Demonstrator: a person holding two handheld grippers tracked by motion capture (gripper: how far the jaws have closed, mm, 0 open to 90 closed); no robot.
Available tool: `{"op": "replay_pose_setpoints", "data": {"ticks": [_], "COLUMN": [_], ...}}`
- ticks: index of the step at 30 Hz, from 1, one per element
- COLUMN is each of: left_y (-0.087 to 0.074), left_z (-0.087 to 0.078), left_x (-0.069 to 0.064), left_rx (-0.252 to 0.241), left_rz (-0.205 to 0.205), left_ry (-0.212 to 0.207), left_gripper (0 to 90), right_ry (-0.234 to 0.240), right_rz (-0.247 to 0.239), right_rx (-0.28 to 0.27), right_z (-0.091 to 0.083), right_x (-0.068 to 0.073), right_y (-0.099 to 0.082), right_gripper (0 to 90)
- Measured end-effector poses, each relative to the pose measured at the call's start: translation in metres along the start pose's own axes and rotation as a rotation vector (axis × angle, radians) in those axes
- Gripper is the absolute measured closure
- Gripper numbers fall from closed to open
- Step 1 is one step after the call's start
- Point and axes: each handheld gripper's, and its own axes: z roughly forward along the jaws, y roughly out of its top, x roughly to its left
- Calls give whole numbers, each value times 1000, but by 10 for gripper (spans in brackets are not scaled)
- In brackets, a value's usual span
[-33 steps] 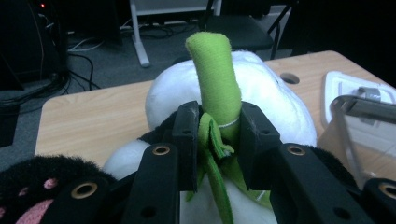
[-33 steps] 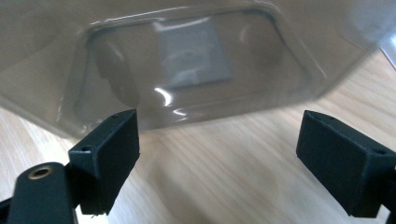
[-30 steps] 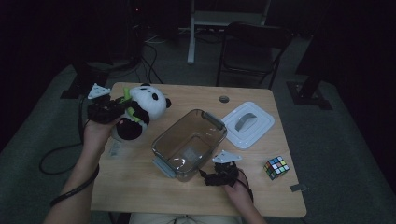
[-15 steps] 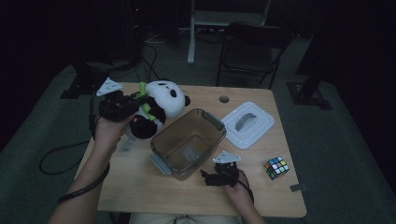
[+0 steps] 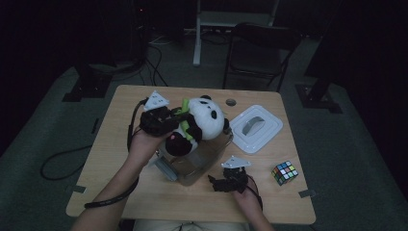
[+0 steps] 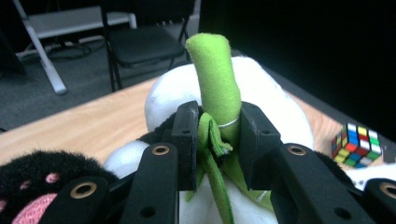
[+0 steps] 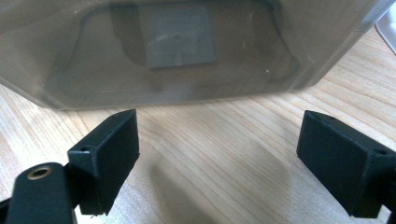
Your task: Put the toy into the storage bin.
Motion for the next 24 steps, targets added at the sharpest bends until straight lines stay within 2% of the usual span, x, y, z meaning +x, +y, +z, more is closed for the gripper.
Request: {"op": "replay_pose_setpoints", "data": {"ticks": [1,6,7,10,11,12,13,15,18,22,24], "left_y": [-6,-19,-26,-30,-31,-31,-33,-33,-32,-27,-23], "left_z": [6,16,20,18,17,17,15,13,10,3,-2], "left_x": [-4,-12,-14,-15,-16,-16,-22,-24,-21,-16,-12], "left_rx": [17,54,64,52,46,46,48,52,56,44,37], "left_rz": [-3,14,22,20,2,2,33,51,40,23,22], "left_ry": [-16,-21,-24,-26,-34,-34,-29,-28,-44,-75,-106], "left_gripper": [713,707,698,693,687,685,668,623,551,506,472], "right_ry": [0,4,3,4,5,4,5,6,7,8,10], "right_rz": [0,1,-2,0,0,0,1,2,0,-3,-1], "right_rx": [0,3,4,5,6,7,7,8,12,12,13], "right_z": [0,0,1,1,1,1,1,2,2,2,2], "right_x": [0,-1,-1,-1,-1,-1,-1,-1,0,-1,-1], "right_y": [0,-1,-1,-1,-1,-1,-1,-1,-1,-1,-1], "right_gripper": [127,127,127,127,127,127,127,128,128,128,128]}}
